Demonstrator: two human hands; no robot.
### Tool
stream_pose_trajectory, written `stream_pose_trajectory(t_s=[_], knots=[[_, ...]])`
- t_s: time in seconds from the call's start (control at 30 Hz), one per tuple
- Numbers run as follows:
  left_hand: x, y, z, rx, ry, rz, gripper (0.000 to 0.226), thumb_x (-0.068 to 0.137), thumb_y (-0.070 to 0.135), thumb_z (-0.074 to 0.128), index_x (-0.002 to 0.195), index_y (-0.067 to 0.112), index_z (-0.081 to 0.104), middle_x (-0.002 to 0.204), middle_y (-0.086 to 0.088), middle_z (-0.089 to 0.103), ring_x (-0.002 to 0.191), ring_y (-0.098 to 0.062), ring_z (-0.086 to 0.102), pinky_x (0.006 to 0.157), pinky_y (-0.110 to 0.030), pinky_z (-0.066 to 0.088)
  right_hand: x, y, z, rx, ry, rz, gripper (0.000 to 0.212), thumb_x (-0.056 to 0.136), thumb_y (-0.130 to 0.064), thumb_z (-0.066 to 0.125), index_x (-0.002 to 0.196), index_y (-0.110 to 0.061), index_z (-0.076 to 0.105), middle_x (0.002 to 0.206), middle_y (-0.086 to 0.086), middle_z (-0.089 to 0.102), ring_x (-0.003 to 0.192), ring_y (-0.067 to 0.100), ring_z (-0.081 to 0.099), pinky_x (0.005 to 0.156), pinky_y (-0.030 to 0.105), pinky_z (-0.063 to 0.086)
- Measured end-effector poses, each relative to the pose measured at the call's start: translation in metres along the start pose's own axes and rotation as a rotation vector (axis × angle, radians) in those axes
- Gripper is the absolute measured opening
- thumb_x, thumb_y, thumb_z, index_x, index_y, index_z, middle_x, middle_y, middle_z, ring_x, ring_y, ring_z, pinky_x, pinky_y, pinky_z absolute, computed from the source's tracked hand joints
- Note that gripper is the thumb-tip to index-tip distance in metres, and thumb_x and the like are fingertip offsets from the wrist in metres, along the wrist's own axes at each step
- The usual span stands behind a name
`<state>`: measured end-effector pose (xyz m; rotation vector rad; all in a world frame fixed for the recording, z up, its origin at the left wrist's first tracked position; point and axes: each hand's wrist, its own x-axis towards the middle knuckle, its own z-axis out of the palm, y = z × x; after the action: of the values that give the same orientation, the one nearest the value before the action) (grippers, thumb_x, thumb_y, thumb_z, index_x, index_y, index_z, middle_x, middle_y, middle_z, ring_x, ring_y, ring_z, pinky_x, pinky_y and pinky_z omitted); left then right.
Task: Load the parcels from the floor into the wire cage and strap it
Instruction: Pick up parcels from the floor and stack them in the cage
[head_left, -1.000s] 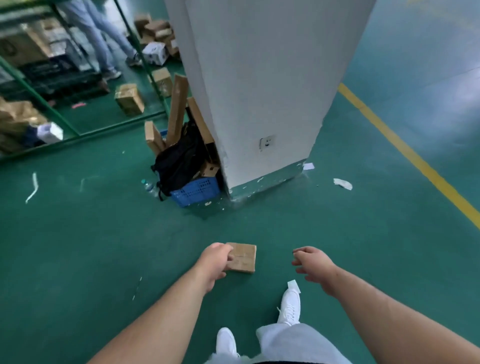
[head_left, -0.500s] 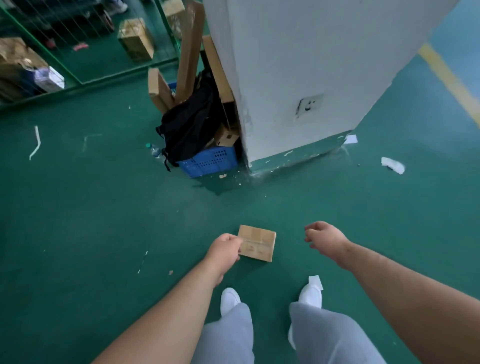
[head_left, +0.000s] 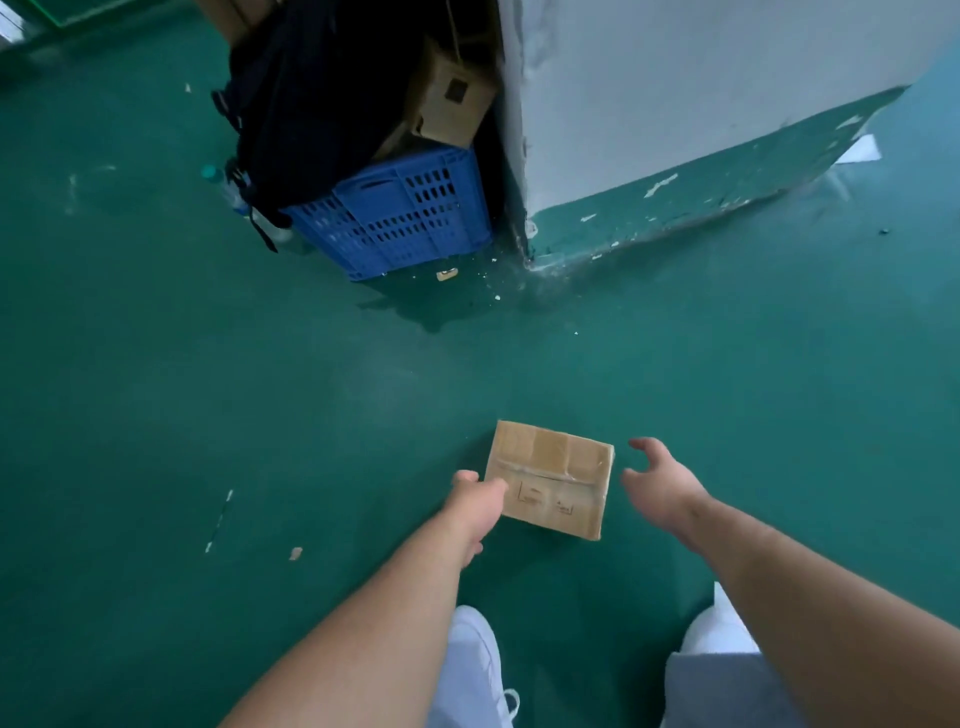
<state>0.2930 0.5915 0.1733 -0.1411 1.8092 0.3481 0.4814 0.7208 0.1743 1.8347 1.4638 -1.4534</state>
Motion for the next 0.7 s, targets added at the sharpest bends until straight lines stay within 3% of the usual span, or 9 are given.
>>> stream_pose_trajectory(t_s=[0.07, 0.13, 0.2, 0.27, 0.33, 0.4, 0.43, 0.53, 0.7], knots=[[0.033, -0.002, 0.007, -0.036, -0.005, -0.069, 0.078, 0.098, 0.026, 0.048, 0.162, 0.034, 0.005, 0.165, -0.008, 0.029, 0.144, -0.039, 0.039, 0.116, -0.053, 0.037, 0.035, 0.0, 0.014, -0.027, -0.001, 0.0, 0.063, 0.101, -0.026, 0.042, 0.159, -0.037, 0.02, 0.093, 0.004, 0.058, 0.055, 0.017, 0.049, 0.049, 0.027, 0.039], [0.062, -0.006, 0.012, -0.071, -0.017, -0.132, 0.086, 0.097, 0.023, 0.049, 0.162, 0.038, -0.005, 0.17, -0.008, 0.018, 0.147, -0.043, 0.035, 0.117, -0.054, 0.034, 0.066, 0.002, 0.025, -0.047, -0.024, 0.013, 0.07, 0.102, -0.024, 0.042, 0.161, -0.042, 0.009, 0.107, 0.006, 0.059, 0.057, 0.016, 0.049, 0.048, 0.027, 0.04], [0.089, -0.008, 0.015, -0.062, -0.037, -0.167, 0.085, 0.095, 0.025, 0.05, 0.163, 0.039, 0.0, 0.17, -0.009, 0.018, 0.144, -0.045, 0.037, 0.113, -0.052, 0.037, 0.093, 0.004, 0.033, -0.066, -0.077, 0.005, 0.074, 0.103, -0.02, 0.045, 0.162, -0.038, 0.005, 0.127, 0.011, 0.06, 0.065, 0.016, 0.049, 0.055, 0.027, 0.041], [0.107, -0.014, 0.018, -0.03, -0.073, -0.181, 0.071, 0.095, 0.029, 0.05, 0.16, 0.033, 0.019, 0.166, -0.012, 0.026, 0.139, -0.046, 0.042, 0.105, -0.05, 0.041, 0.109, 0.007, 0.042, -0.081, -0.13, -0.029, 0.071, 0.103, -0.015, 0.05, 0.163, -0.028, 0.014, 0.147, 0.016, 0.052, 0.087, 0.02, 0.05, 0.076, 0.028, 0.043], [0.115, -0.019, 0.021, -0.05, -0.086, -0.15, 0.054, 0.095, 0.027, 0.049, 0.148, 0.027, 0.037, 0.16, -0.014, 0.034, 0.133, -0.042, 0.047, 0.106, -0.049, 0.041, 0.115, 0.013, 0.05, -0.064, -0.148, -0.01, 0.061, 0.102, -0.014, 0.052, 0.159, -0.022, 0.031, 0.146, 0.014, 0.053, 0.102, 0.021, 0.048, 0.088, 0.03, 0.041], [0.115, -0.021, 0.022, -0.106, -0.086, -0.126, 0.044, 0.094, 0.026, 0.052, 0.137, 0.027, 0.045, 0.151, -0.017, 0.042, 0.122, -0.037, 0.051, 0.107, -0.048, 0.043, 0.109, 0.014, 0.052, 0.018, -0.135, 0.043, 0.056, 0.099, -0.021, 0.056, 0.152, -0.026, 0.04, 0.126, 0.005, 0.061, 0.098, 0.021, 0.055, 0.086, 0.031, 0.044], [0.111, -0.022, 0.022, -0.145, -0.085, -0.117, 0.044, 0.093, 0.026, 0.055, 0.136, 0.028, 0.046, 0.146, -0.016, 0.044, 0.118, -0.036, 0.052, 0.106, -0.047, 0.044, 0.104, 0.014, 0.052, 0.059, -0.118, 0.056, 0.062, 0.096, -0.026, 0.06, 0.153, -0.03, 0.036, 0.12, 0.002, 0.062, 0.093, 0.02, 0.057, 0.083, 0.031, 0.045], [0.093, -0.023, 0.019, -0.217, -0.046, -0.079, 0.056, 0.09, 0.027, 0.06, 0.141, 0.033, 0.04, 0.143, -0.012, 0.045, 0.121, -0.037, 0.052, 0.105, -0.047, 0.045, 0.089, 0.013, 0.045, 0.127, -0.056, 0.053, 0.095, 0.09, -0.025, 0.063, 0.16, -0.045, 0.003, 0.112, 0.002, 0.06, 0.082, 0.018, 0.056, 0.073, 0.033, 0.045], [0.019, -0.013, -0.011, -0.389, 0.088, 0.09, 0.046, 0.09, 0.017, 0.06, 0.132, 0.031, 0.045, 0.106, 0.002, 0.062, 0.097, -0.02, 0.059, 0.082, -0.035, 0.046, 0.019, -0.01, 0.027, 0.174, -0.076, -0.004, 0.097, 0.086, -0.02, 0.059, 0.16, -0.051, 0.005, 0.14, -0.001, 0.054, 0.1, 0.021, 0.058, 0.088, 0.031, 0.043]])
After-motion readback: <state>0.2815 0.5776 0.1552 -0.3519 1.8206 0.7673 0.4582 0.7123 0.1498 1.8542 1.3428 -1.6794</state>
